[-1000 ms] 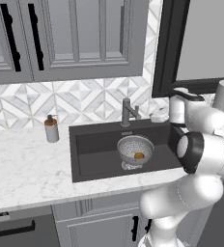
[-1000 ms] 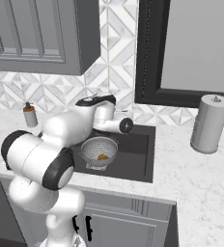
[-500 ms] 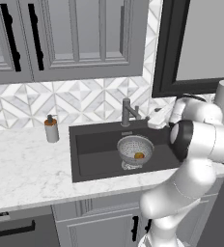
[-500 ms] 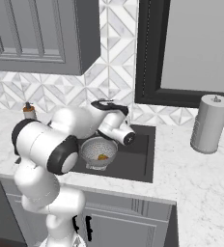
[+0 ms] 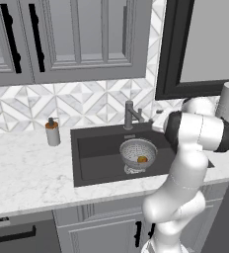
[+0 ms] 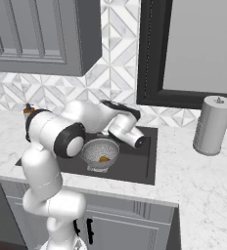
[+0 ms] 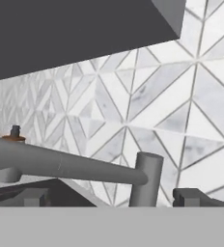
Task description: Put the colander in the sink, put the apple in the colander, and turn on the sink faucet and pour water over the colander.
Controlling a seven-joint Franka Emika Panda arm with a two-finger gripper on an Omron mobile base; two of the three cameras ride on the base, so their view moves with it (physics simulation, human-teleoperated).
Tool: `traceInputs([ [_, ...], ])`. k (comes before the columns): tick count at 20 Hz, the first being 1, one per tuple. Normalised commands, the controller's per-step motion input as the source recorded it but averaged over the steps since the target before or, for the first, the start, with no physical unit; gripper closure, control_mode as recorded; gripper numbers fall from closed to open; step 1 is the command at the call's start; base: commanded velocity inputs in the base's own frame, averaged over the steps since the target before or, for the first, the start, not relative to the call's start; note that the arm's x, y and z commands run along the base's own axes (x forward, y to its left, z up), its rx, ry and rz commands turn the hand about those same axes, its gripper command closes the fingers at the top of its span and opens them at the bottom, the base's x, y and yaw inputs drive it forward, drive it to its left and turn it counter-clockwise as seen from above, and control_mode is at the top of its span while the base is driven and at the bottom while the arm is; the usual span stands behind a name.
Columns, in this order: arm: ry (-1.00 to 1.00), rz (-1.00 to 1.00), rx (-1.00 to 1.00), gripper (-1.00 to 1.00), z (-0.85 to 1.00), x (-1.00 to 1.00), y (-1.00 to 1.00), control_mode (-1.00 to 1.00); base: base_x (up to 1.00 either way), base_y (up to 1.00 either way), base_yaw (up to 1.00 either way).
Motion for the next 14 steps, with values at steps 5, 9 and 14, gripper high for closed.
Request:
traceInputs([
  [5,0.02,0.04,0.04,-1.0,0.0,0.28,0.0,-1.0,0.0,0.0,0.0],
  [9,0.01,0.01,0.03,-1.0,-0.1,0.35,0.02,-1.0,0.0,0.0,0.0],
  [14,0.0,0.0,0.02,-1.0,-0.27,0.46,0.1,-1.0,0.0,0.0,0.0],
])
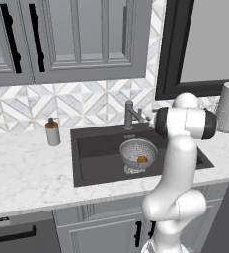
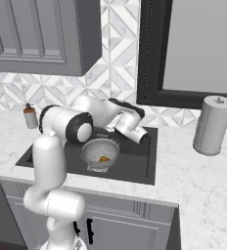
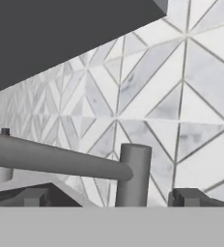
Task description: Put the colander in the sink, put the apple in the colander, and turn on the sink faucet and pour water over the colander.
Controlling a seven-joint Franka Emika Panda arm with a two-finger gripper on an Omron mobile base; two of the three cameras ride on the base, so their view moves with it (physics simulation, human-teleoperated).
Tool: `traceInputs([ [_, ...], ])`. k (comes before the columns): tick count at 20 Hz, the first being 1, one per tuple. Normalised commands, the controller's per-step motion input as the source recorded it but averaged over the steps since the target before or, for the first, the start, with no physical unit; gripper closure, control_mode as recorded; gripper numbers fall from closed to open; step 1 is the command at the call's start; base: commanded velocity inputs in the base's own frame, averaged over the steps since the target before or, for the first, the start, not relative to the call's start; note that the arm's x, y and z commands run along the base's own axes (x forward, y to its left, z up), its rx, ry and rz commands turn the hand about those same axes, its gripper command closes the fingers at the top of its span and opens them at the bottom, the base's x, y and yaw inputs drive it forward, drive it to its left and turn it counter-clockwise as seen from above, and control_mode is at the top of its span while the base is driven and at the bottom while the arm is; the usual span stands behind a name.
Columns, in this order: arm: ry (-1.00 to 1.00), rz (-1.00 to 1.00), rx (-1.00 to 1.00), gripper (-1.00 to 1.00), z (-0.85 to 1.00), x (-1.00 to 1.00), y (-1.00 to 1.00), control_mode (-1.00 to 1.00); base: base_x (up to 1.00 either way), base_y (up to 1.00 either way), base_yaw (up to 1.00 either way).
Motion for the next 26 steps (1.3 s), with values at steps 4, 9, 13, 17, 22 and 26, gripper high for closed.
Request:
traceInputs([
  [4,0.02,0.0,0.0,-1.0,-0.25,0.56,0.13,-1.0,0.0,0.0,0.0],
  [9,0.04,0.0,0.01,-1.0,-0.04,0.44,0.01,-1.0,0.0,0.0,0.0],
  [13,0.01,0.01,0.06,-1.0,-0.06,0.29,-0.11,-1.0,0.0,0.0,0.0],
  [17,0.0,0.01,0.04,-1.0,-0.19,0.35,-0.01,-1.0,0.0,0.0,0.0],
  [22,0.02,0.0,0.01,-1.0,-0.2,0.41,0.13,-1.0,0.0,0.0,0.0],
  [26,0.01,0.0,0.01,-1.0,-0.07,0.38,0.0,-1.0,0.0,0.0,0.0],
])
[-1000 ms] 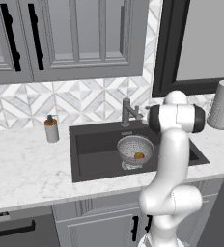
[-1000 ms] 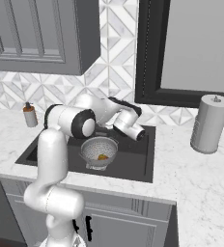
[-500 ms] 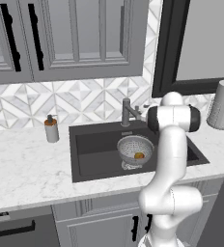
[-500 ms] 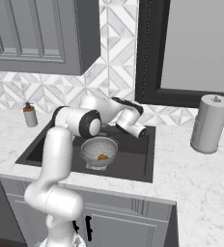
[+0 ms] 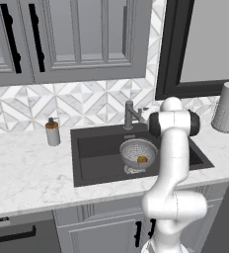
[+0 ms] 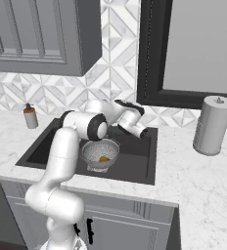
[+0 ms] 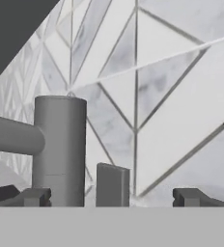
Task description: Put the colander in the sink, put the apple in the colander, and turn on the sink faucet and pour water over the colander.
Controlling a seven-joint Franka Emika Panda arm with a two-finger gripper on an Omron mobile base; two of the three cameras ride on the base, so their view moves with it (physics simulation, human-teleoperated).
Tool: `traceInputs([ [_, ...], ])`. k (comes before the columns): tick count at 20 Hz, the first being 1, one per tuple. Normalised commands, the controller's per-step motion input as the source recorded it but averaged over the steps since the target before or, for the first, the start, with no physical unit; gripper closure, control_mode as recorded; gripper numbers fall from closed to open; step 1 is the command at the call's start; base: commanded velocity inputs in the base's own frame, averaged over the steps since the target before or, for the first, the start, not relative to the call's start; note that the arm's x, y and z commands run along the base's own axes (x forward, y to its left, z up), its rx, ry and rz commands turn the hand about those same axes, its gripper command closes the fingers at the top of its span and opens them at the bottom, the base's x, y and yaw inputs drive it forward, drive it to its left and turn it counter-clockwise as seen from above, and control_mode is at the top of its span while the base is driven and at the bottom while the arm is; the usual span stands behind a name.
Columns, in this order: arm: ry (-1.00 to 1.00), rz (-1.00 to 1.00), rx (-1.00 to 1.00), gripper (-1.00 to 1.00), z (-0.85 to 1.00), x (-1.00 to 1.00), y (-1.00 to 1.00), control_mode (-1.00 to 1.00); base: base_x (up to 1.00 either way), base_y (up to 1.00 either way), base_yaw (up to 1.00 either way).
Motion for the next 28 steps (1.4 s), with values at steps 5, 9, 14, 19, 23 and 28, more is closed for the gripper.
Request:
traceInputs([
  [5,0.01,0.0,0.0,-1.0,-0.08,0.38,0.0,-1.0,0.0,0.0,0.0],
  [9,0.0,0.0,0.0,-1.0,-0.17,0.34,0.0,-1.0,0.0,0.0,0.0],
  [14,0.01,0.0,0.0,1.0,-0.13,0.28,0.02,-1.0,0.0,0.0,0.0],
  [19,0.08,0.0,0.0,1.0,0.0,0.09,-0.01,-1.0,0.0,0.0,0.0],
  [23,0.07,-0.05,0.01,1.0,0.0,0.0,-0.27,-1.0,0.0,0.0,0.0],
  [28,0.09,-0.11,0.05,1.0,0.0,0.0,-0.56,-1.0,0.0,0.0,0.0],
])
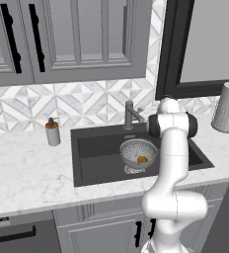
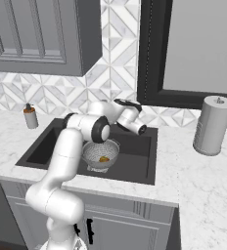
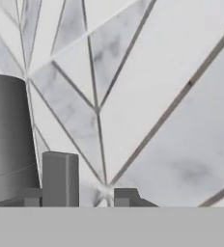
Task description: Put the colander in the sink, put the apple in the colander, and turn on the sink faucet and pour water over the colander.
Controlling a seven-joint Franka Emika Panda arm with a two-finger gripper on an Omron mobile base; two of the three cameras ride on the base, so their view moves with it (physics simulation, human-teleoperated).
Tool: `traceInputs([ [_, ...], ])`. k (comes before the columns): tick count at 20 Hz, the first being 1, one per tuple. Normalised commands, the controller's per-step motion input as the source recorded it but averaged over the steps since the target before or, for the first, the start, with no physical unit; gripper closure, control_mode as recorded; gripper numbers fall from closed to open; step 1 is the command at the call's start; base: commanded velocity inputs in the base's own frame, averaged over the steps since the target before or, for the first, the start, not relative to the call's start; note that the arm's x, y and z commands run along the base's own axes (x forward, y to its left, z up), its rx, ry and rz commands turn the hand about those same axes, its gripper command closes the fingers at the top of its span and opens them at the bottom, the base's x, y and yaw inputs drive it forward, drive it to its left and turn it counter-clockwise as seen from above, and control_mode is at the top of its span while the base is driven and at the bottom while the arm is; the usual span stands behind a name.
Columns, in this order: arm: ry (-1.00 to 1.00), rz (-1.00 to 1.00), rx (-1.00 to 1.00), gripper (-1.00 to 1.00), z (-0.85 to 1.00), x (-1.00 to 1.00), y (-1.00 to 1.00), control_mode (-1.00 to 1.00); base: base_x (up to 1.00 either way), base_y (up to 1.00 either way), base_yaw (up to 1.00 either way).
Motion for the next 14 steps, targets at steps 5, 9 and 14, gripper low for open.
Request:
traceInputs([
  [5,0.09,-0.13,0.09,1.0,0.0,0.0,-0.8,-1.0,0.0,0.0,0.0],
  [9,0.1,-0.14,0.08,1.0,0.0,0.0,-0.78,-1.0,0.0,0.0,0.0],
  [14,0.09,-0.13,0.11,1.0,0.0,0.0,-0.91,-1.0,0.0,0.0,0.0],
])
